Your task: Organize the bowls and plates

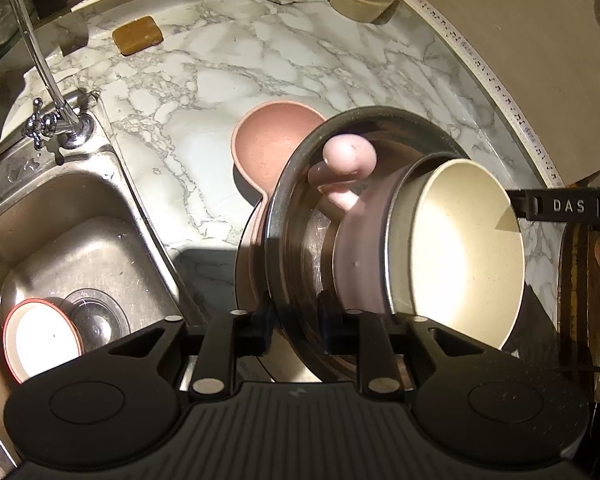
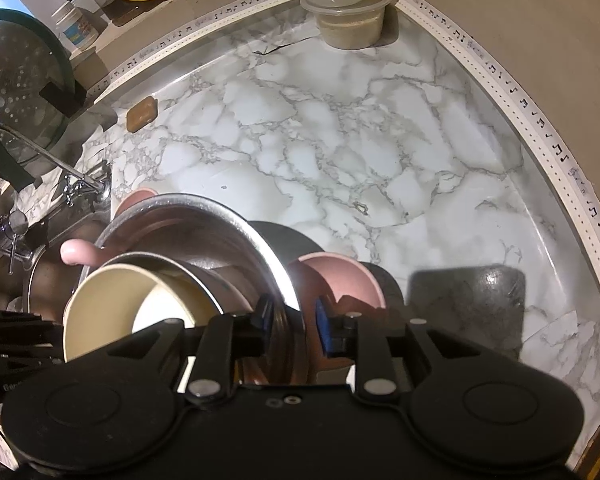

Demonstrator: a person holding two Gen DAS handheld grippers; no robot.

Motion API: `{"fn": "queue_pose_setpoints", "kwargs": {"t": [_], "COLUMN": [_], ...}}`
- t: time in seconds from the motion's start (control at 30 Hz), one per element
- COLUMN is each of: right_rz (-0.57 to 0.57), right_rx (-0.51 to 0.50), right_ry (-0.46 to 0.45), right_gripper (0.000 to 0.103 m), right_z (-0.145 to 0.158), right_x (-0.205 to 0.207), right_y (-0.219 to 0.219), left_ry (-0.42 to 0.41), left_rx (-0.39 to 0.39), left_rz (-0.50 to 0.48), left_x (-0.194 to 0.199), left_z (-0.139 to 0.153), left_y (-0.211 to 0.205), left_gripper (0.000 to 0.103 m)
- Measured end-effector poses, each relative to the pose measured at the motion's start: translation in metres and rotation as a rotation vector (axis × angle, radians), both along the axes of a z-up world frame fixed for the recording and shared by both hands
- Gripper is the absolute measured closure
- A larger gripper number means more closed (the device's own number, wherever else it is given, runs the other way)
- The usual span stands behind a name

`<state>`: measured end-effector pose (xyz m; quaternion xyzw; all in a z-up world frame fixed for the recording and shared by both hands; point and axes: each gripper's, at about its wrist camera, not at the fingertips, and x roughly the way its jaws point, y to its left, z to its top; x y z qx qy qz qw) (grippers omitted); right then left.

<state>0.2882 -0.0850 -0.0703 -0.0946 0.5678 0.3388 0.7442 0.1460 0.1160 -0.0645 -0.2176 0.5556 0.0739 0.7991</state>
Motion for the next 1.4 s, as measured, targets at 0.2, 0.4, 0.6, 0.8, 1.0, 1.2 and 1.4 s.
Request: {"fn": "queue_pose_setpoints", "kwargs": {"t": [0.2,0.4,0.6,0.8,1.0,1.2,1.4], "right_rz": [0.023,0.074,0.138,0.19,0.168,0.064,0.03], "right_rx": [0.023,0.048,0.095,0.133,0.175,0.233,0.259], "right_ry": [-0.03,-0.083,-0.133,-0.216,-0.274,-0.327,-0.386], "right_gripper": [0.073,0.071,0.067,0.063,0.058,0.048,0.04], "right_z": [0.011,0.027,0.045,0.061,0.07,0.065,0.057], "right_x": [-0.006,-0.018,-0.036,-0.063,-0.097,-0.137,-0.174], "right_y": [-0.01,-0.022,-0.035,-0.045,-0.053,-0.064,-0.065], "left_ry": [-0.018,-0.043,-0.1,-0.175,-0.255,-0.335,-0.377], "left_rx": [0.055,0.094,0.128,0.197,0.212,0.242,0.232], "left_rz": [0.018,0.058,0.109,0.129,0.087,0.071,0.058], "left_x": [-0.003,-0.01,-0.027,-0.046,-0.064,-0.085,-0.107], "left_z": [0.009,0.02,0.04,0.061,0.076,0.079,0.076], "left_y": [-0.006,-0.011,-0.022,-0.045,-0.059,-0.065,-0.067], "left_gripper": [0.061,0.052,0.051,0.051,0.051,0.051,0.04]}}
